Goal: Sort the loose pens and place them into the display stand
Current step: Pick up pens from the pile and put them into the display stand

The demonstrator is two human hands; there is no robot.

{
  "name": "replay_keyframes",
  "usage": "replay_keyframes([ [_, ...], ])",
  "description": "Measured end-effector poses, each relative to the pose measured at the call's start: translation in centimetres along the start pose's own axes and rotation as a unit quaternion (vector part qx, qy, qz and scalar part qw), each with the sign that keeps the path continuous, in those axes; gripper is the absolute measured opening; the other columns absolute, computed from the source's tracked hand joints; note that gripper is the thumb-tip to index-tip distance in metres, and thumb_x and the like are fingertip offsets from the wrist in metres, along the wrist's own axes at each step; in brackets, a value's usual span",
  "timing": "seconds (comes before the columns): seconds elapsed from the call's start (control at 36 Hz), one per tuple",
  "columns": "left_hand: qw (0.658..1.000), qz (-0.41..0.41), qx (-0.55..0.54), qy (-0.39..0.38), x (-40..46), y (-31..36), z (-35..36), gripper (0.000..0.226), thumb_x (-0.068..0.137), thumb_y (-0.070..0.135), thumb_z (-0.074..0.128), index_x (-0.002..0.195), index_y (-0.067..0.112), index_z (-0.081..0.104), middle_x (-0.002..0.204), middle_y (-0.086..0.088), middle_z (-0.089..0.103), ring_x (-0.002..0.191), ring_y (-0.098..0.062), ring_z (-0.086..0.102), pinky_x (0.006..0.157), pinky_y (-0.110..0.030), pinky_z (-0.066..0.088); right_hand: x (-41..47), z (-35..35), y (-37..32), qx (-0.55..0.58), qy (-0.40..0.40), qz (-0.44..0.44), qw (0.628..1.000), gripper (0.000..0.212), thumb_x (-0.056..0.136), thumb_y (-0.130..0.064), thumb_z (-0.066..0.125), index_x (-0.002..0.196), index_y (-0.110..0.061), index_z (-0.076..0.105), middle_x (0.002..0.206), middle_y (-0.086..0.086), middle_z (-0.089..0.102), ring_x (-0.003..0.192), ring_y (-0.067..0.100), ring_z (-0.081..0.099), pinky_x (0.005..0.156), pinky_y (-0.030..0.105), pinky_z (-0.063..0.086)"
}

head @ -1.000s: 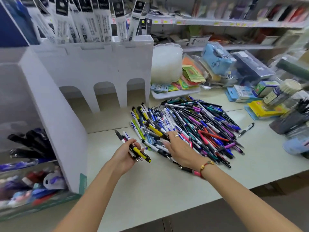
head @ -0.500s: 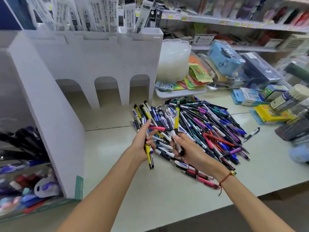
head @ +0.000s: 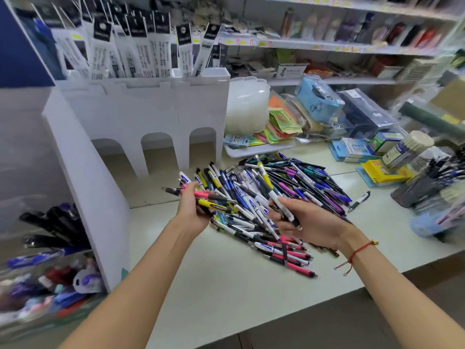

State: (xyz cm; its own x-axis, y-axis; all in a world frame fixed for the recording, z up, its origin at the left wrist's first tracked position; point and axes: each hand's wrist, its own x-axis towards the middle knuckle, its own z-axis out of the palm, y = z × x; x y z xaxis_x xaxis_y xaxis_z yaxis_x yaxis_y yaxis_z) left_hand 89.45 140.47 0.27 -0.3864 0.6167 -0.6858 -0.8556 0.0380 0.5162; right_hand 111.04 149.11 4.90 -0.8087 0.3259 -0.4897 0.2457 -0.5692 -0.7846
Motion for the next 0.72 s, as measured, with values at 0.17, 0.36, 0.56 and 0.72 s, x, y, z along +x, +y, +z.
replay_keyframes([
  [0.17, 0.994, -0.035, -0.017, -0.098, -3.4, 0.1, 0.9, 0.023, 0.095, 0.026, 0.055, 0.076, 0.016, 0.047, 0.064, 0.001, 0.060, 0.053, -0.010, 0.062, 0.064, -0.024, 0.053, -1.3, 2.0, -1.9, 0.102, -0.006, -0.081, 0.992, 0.031, 0.085, -0.038, 0.066, 0.098, -0.014, 0.051, 0.073, -0.001, 0.044, 0.054, 0.009, 0.031, 0.050, 0.018, 0.036],
  [0.36, 0.985, 0.058, -0.009, -0.164, -8.0, -0.8, 2.0, 0.026, 0.097, 0.038, 0.049, 0.083, 0.016, 0.051, 0.054, 0.006, 0.031, 0.042, -0.006, 0.035, 0.056, -0.022, 0.049, -1.1, 6.6, -2.0, 0.014, 0.022, -0.085, 0.996, 0.022, 0.093, -0.037, 0.044, 0.093, -0.016, 0.049, 0.069, -0.002, 0.046, 0.052, 0.010, 0.033, 0.052, 0.019, 0.035],
  [0.56, 0.987, 0.111, 0.056, -0.101, -10.9, -0.7, -0.3, 0.037, 0.088, 0.047, 0.059, 0.065, 0.019, 0.051, 0.049, 0.007, 0.029, 0.040, -0.006, 0.033, 0.053, -0.020, 0.038, -1.5, 10.0, -0.8, -0.053, -0.020, -0.099, 0.993, 0.023, 0.091, -0.036, 0.049, 0.085, -0.014, 0.052, 0.069, -0.002, 0.046, 0.052, 0.010, 0.038, 0.053, 0.021, 0.035],
  [0.72, 0.988, 0.108, 0.068, -0.088, -13.8, 0.2, -3.3, 0.035, 0.083, 0.049, 0.067, 0.068, 0.021, 0.053, 0.053, 0.007, 0.026, 0.042, -0.007, 0.031, 0.051, -0.020, 0.039, -2.0, 14.0, -0.3, -0.176, 0.008, -0.110, 0.978, 0.023, 0.097, -0.032, 0.046, 0.082, -0.014, 0.048, 0.067, -0.002, 0.046, 0.052, 0.006, 0.043, 0.049, 0.015, 0.037],
])
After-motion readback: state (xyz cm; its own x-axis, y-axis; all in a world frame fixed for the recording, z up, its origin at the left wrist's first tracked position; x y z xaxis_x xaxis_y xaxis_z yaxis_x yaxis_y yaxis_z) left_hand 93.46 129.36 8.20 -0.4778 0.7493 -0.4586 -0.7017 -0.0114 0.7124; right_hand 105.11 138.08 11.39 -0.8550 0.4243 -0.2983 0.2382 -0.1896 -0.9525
